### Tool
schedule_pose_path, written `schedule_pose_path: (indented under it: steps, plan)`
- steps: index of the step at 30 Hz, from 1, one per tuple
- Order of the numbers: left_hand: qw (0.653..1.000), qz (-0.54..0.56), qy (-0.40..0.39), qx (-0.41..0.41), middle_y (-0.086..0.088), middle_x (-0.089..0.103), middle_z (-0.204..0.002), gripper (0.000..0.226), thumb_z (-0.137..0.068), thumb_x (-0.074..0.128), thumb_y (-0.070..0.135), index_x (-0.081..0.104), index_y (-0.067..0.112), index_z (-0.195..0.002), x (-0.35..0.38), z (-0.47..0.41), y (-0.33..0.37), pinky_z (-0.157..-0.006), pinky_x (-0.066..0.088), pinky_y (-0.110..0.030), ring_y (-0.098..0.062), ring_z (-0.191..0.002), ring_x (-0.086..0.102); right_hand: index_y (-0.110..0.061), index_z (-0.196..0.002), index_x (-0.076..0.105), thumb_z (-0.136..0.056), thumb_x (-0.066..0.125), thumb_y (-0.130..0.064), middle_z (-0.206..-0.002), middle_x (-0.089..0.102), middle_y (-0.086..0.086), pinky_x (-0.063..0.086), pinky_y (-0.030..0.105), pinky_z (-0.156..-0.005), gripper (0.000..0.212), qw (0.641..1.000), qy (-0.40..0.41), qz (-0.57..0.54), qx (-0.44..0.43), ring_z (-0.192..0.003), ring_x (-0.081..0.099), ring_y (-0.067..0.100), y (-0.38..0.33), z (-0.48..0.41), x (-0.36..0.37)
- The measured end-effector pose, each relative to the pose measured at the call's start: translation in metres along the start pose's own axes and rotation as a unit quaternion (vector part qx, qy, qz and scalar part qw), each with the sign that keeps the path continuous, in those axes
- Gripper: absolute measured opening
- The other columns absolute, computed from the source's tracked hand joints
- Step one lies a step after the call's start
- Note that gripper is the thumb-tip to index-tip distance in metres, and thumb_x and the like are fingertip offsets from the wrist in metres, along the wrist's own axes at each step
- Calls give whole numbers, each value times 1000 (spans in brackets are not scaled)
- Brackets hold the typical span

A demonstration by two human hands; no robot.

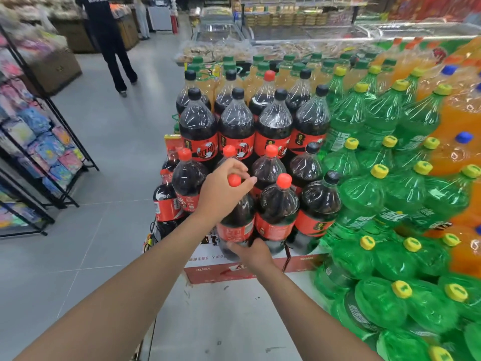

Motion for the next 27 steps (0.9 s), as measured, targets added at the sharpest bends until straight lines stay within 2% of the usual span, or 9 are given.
schedule_pose_path:
  steps: [2, 4, 6, 9, 11, 14, 18, 23, 27]
  plan:
    - [999, -48, -6, 21, 22, 69, -116, 34, -88, 76, 48, 60, 37, -115, -3, 8, 10, -104, 51, -42, 0, -114, 62, -5, -116, 62, -84, 79, -50, -115, 68, 3, 49, 34, -98, 57, 1000, -7, 18, -3, -111, 63, 25, 3, 5, -9]
    - [993, -100, 23, 63, 17, 60, -135, 45, -90, 74, 47, 57, 34, -130, -9, 22, 26, -111, 47, -40, -7, -130, 53, -9, -117, 65, -83, 75, -58, -109, 70, 1, 54, 37, -93, 60, 998, -10, 62, -25, -106, 64, 24, 2, 14, -23]
    - [985, -117, 50, 115, 12, 54, -144, 47, -93, 72, 41, 56, 28, -136, -11, 43, 47, -119, 36, -34, -10, -143, 42, -19, -89, 69, -89, 69, -55, -83, 65, -6, 48, 29, -75, 36, 992, -8, 118, -49, -87, 61, 19, 5, 20, -45]
    - [972, -122, 54, 193, 5, 54, -149, 44, -94, 71, 33, 59, 21, -135, -1, 76, 75, -124, 24, -29, -14, -151, 35, -22, -59, 46, -95, 60, -53, -63, 50, -6, 36, 31, -67, 49, 978, 24, 193, -72, -72, 51, 21, 6, 42, -90]
    - [962, -121, 42, 243, 1, 55, -148, 44, -92, 73, 27, 62, 18, -134, 15, 95, 89, -125, 27, -34, -19, -151, 37, -18, -70, 52, -93, 54, -62, -75, 60, 3, 42, 35, -69, 50, 962, 67, 250, -88, -79, 59, 27, 5, 60, -122]
    - [954, -106, 9, 282, 0, 53, -152, 47, -92, 70, 31, 63, 17, -136, 45, 112, 108, -125, 26, -33, -18, -152, 36, -21, -105, 67, -94, 54, -60, -114, 68, 7, 51, 40, -88, 43, 918, 172, 325, -149, -113, 61, 30, 2, 98, -175]
    - [945, -107, -71, 301, 0, 39, -164, 63, -93, 61, 48, 52, 22, -150, 92, 129, 125, -127, 22, -35, -17, -157, 24, -13, -142, 56, -89, 41, -72, -147, 54, 14, 43, 48, -113, 81, 826, 345, 412, -168, -141, 46, 35, 21, 159, -242]
    - [928, -94, -219, 288, 4, 31, -168, 76, -90, 44, 65, 40, 29, -158, 162, 157, 137, -127, 25, -42, -18, -157, 23, -26, -161, 29, -85, 17, -86, -169, 22, 6, 18, 51, -125, 97, 823, 385, 416, -30, -157, 16, 28, 81, 245, -296]
    - [900, -98, -300, 302, 7, 27, -169, 82, -87, 33, 74, 38, 33, -158, 210, 194, 165, -126, 27, -49, -18, -158, 20, -32, -163, 15, -90, 21, -86, -172, 5, -2, 9, 50, -128, 92, 829, 418, 371, 34, -158, 3, 22, 131, 317, -323]
Point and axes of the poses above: each hand's wrist, its own z-axis away from the middle knuckle, its own x-axis out of the palm, y = z × x, the point moved 7 cm from there along -z, towards the middle knuckle
